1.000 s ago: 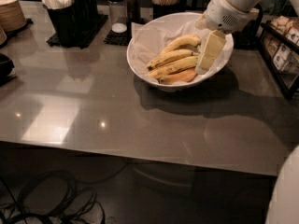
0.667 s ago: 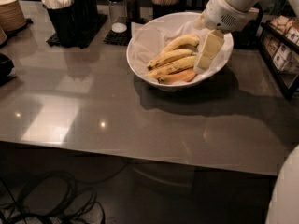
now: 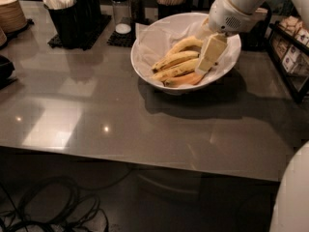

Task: Pick banana from white bowl

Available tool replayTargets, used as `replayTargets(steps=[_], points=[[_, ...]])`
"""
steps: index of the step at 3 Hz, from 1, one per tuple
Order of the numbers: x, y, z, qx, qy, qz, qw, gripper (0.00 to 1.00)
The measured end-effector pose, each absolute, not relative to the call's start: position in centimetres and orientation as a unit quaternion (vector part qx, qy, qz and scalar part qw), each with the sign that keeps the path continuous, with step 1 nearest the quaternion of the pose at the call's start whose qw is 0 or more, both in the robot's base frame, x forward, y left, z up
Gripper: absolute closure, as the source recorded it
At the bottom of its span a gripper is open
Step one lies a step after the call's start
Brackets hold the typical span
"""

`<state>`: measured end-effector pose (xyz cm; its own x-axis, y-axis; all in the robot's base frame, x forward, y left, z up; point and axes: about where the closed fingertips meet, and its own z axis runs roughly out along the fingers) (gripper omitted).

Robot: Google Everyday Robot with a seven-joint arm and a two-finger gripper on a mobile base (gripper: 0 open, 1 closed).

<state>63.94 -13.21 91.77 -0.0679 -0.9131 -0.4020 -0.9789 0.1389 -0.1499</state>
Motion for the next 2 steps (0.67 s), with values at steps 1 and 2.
replayTargets(steps=[1,2], points=[[64.3,-12.5,90.6,-0.656,0.723,0.094,0.195,0.07],[64.9,-11.7,88.5,-0.659,0.721,0.118,0.181,0.16]])
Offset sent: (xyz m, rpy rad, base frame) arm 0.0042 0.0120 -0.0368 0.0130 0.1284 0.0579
